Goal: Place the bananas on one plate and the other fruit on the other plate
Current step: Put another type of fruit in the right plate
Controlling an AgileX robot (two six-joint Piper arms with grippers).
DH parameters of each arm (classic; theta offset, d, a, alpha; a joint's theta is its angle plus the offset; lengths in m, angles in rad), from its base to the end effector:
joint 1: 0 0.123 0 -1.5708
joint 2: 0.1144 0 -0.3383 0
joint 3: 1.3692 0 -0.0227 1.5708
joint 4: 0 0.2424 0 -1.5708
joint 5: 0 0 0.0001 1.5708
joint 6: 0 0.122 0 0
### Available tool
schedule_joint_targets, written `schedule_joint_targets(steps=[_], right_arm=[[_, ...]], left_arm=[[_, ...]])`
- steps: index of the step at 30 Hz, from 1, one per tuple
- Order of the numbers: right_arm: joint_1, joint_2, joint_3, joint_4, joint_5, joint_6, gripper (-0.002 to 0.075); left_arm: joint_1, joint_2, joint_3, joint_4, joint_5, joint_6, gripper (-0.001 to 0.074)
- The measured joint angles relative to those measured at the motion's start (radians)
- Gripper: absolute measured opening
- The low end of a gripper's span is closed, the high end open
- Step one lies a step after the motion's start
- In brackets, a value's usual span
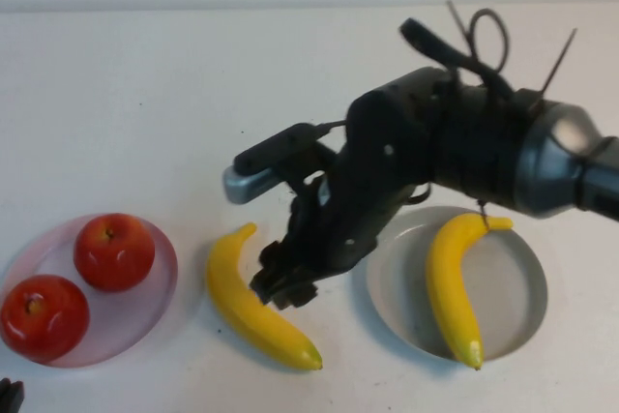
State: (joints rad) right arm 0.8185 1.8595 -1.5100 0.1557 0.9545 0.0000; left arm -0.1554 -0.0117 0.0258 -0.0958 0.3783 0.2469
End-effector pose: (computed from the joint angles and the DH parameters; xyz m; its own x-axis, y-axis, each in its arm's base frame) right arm 0.2724 0.3137 0.2799 -0.7052 -0.6223 -0.3399 -0.6938 0.7044 0.1498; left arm 0.0190 -0.0073 0.1615 -0.2622 0.2001 -0.9441 0.2321 0.9626 0.1396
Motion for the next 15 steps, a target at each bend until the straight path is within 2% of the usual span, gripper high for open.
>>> schedule_joint_targets(steps=[6,15], right_arm=[[0.075,0.134,-0.141,0.025,0.039,-0.091,0.0440],[0.086,0.315,-0.297,0.022,0.139,-0.101,0.0440]], left_arm=[[0.000,0.000,0.000,0.000,0.000,0.000,0.0002],[0.000,0.000,0.000,0.000,0.000,0.000,0.0002]])
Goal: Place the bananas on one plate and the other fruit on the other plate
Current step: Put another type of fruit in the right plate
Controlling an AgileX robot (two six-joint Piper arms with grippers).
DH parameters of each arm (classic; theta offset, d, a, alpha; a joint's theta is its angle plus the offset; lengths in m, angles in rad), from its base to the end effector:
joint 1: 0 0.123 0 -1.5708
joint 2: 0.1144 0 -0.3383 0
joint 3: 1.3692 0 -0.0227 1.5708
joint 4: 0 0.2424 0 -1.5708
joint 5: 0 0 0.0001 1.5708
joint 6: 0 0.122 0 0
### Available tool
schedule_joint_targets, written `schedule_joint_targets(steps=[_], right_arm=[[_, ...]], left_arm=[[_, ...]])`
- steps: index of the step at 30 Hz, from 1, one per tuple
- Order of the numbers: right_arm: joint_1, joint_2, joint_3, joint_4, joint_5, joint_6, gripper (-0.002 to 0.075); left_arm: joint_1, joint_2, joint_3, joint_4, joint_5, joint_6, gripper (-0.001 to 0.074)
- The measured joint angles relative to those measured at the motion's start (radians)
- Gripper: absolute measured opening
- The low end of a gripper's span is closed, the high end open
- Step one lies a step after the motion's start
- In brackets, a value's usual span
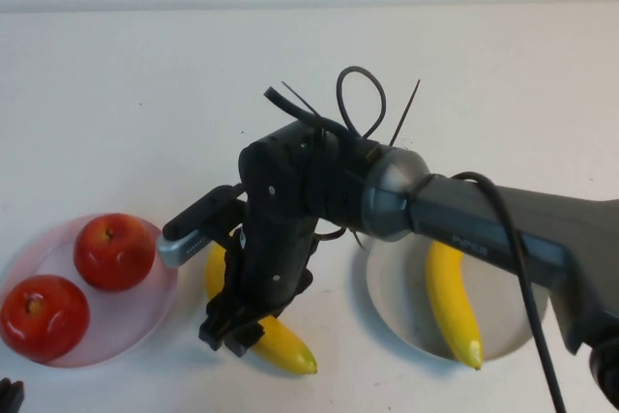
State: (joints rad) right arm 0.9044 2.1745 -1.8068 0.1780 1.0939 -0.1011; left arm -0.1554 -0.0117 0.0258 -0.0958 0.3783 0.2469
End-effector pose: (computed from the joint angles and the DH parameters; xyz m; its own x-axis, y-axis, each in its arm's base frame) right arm 0.2853 0.3939 0.2144 -0.5905 -0.7807 -0.2044 -0.8071 0.5710 0.1503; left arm 0.0190 -0.0073 0.1615 -0.2622 0.2001 -0.9441 0.2321 0.9626 0.1396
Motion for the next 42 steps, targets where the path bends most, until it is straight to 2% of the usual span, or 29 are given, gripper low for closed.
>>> schedule_joint_targets(steps=[3,6,7,15,22,31,42], right_arm=[[0.001,0.031,-0.022,-0.005,0.011,0.000,0.0405],[0.001,0.040,-0.025,-0.011,0.018,0.007,0.0307],[0.001,0.040,-0.028,-0.019,0.022,0.026,0.0300],[-0.002,-0.017,-0.042,-0.076,0.113,0.274,0.0302],[-0.081,-0.109,-0.017,-0.151,0.124,0.483,0.0302],[-0.170,-0.137,0.118,-0.164,0.130,0.557,0.0302],[-0.206,-0.137,0.135,-0.158,0.130,0.570,0.0302]], left_arm=[[0.000,0.000,0.000,0.000,0.000,0.000,0.0002],[0.000,0.000,0.000,0.000,0.000,0.000,0.0002],[0.000,0.000,0.000,0.000,0.000,0.000,0.0002],[0.000,0.000,0.000,0.000,0.000,0.000,0.0002],[0.000,0.000,0.000,0.000,0.000,0.000,0.0002],[0.000,0.000,0.000,0.000,0.000,0.000,0.0002],[0.000,0.000,0.000,0.000,0.000,0.000,0.0002]])
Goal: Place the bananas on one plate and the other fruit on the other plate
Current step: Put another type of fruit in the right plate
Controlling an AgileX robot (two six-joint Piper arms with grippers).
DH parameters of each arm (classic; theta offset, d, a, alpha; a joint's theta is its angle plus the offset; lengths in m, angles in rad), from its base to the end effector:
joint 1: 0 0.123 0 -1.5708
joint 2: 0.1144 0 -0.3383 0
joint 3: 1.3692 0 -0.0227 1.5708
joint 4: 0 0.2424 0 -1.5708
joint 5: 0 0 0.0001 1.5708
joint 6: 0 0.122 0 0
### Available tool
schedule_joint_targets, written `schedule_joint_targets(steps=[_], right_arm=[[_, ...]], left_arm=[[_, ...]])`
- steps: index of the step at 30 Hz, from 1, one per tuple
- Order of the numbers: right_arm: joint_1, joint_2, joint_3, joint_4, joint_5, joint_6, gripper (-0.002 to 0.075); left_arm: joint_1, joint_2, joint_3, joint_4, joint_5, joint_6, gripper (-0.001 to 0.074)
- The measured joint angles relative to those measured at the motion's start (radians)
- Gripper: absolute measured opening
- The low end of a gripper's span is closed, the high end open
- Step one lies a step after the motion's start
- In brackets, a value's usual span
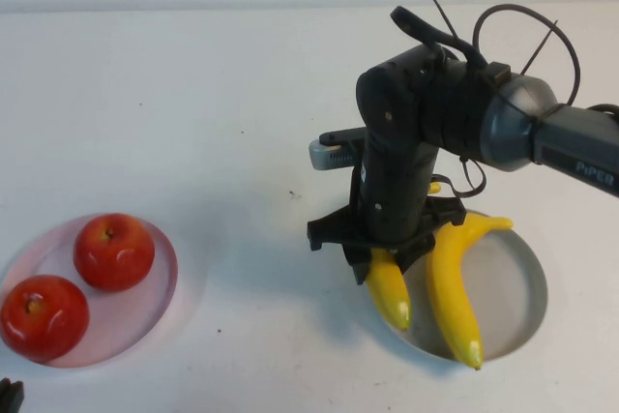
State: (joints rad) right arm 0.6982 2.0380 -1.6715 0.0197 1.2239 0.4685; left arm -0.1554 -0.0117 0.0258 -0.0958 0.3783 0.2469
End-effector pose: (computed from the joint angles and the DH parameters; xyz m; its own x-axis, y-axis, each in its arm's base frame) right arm 0.3304 0.2802 0.2390 -0.9741 -0.2203 -0.0517 -0.2227 0.9737 0.0474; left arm 0.0190 -0.0073 0.1615 -0.2622 0.2001 -0.9441 0.2321 0.9626 0.1396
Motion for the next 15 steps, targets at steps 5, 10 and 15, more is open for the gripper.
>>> schedule_joint_targets(steps=[5,10,15], right_arm=[[0.000,-0.028,0.054,0.004,-0.007,0.000,0.0302],[0.000,-0.125,0.162,0.006,-0.025,0.018,0.0302],[0.000,-0.158,0.185,0.012,-0.075,0.025,0.0302]], left_arm=[[0.000,0.000,0.000,0.000,0.000,0.000,0.0002],[0.000,0.000,0.000,0.000,0.000,0.000,0.0002],[0.000,0.000,0.000,0.000,0.000,0.000,0.0002]])
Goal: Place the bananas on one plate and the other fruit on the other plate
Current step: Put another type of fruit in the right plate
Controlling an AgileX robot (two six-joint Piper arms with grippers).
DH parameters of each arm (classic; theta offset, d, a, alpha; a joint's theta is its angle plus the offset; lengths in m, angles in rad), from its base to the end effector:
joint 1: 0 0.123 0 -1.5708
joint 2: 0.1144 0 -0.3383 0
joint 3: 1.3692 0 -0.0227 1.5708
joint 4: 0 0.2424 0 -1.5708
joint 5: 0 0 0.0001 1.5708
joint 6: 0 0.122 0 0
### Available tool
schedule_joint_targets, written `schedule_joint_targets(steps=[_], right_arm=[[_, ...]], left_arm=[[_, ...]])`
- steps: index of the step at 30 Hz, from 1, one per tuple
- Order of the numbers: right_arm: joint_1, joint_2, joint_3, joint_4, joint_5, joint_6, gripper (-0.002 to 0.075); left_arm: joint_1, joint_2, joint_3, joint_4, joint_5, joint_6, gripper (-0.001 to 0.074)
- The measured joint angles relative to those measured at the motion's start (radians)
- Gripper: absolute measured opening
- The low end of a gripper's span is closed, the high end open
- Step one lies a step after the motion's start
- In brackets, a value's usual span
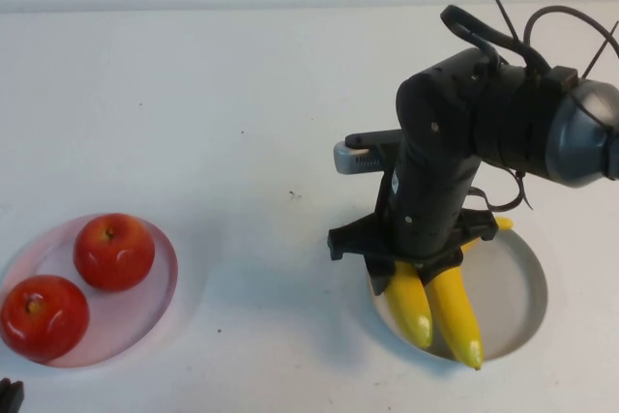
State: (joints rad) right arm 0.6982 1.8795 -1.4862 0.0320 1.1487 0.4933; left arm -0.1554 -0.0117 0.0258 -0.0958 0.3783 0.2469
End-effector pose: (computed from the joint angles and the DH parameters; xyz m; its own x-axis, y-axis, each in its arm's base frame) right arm 0.2972 0.2540 0.2589 -0.9783 -0.1880 -0.0873 -0.1951 0.9774 0.0816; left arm 0.0190 -0.0073 0.1615 -0.2622 0.2001 -0.9441 0.2321 0.9626 0.1396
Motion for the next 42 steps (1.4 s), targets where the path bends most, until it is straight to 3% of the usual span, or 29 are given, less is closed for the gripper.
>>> schedule_joint_targets(steps=[15,23,33,38,42], right_arm=[[-0.012,0.055,0.004,0.027,-0.008,0.000,0.0304],[-0.012,0.055,0.004,0.029,0.026,0.000,0.0438],[0.001,-0.029,0.005,0.031,0.036,0.000,0.0441],[0.013,-0.158,0.005,0.031,0.062,-0.009,0.0359],[0.013,-0.255,0.008,0.030,0.073,-0.099,0.0162]], left_arm=[[0.000,0.000,0.000,0.000,0.000,0.000,0.0002],[0.000,0.000,0.000,0.000,0.000,0.000,0.0002],[0.000,0.000,0.000,0.000,0.000,0.000,0.0002],[0.000,0.000,0.000,0.000,0.000,0.000,0.0002],[0.000,0.000,0.000,0.000,0.000,0.000,0.0002]])
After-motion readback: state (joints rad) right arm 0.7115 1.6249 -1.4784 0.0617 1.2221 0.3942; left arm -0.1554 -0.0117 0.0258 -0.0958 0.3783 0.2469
